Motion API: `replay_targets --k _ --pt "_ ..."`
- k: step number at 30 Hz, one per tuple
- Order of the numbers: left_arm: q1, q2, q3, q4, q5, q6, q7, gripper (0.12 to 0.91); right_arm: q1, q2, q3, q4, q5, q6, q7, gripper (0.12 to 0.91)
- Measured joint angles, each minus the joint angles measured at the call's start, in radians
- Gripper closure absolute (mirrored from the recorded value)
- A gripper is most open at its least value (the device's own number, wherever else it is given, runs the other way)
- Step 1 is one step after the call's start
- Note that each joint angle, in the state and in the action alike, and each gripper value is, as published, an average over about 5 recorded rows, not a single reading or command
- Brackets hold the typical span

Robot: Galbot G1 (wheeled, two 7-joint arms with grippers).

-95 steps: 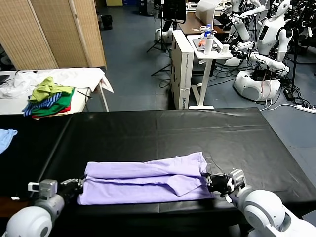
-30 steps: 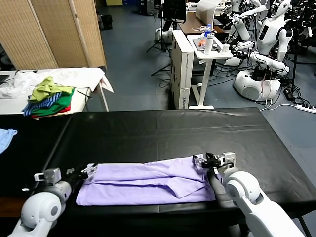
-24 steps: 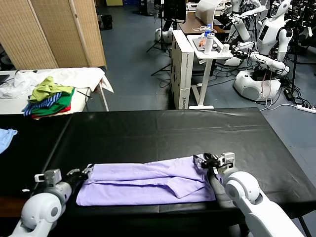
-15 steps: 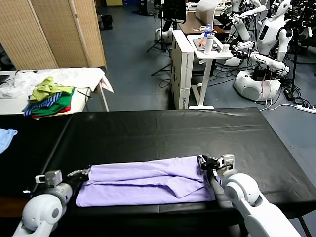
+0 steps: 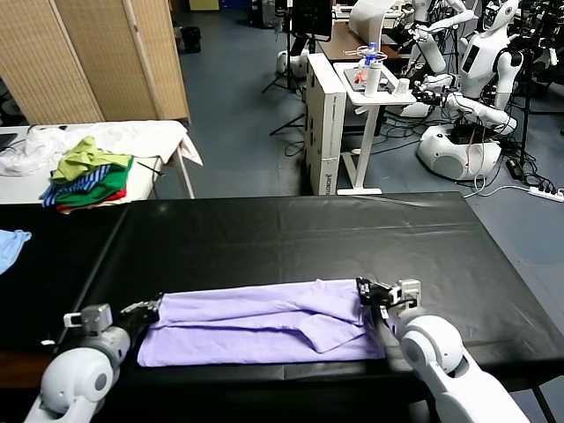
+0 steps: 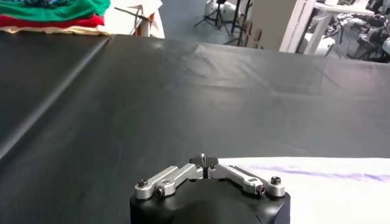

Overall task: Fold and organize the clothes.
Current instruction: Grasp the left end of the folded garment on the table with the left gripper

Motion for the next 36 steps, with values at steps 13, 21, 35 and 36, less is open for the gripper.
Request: replay_targets --k 13,21,35,36 --pt "0.091 -0.035 -0.079 -0.064 0.02 -0.013 0.013 0.138 -0.069 -0.092 0.074 0.085 0.038 0.026 -0.027 0.12" --pt "0.158 -0.125 -0.103 -0.123 0.052 -0.034 0.025 0.123 -0.082 -0.109 0.091 0.098 0.039 0.029 -0.031 0.118" --pt "0.198 -0.246 -0.104 -0.112 0.12 -0.07 0.06 0.157 -0.093 -0.119 0.107 0.114 0.05 0.031 -0.031 0.118" --pt "0.199 -0.251 -0.104 -0.109 0.122 -0.073 0.062 0.168 -0.095 -0.121 0.108 0.115 0.051 0.031 -0.031 0.118"
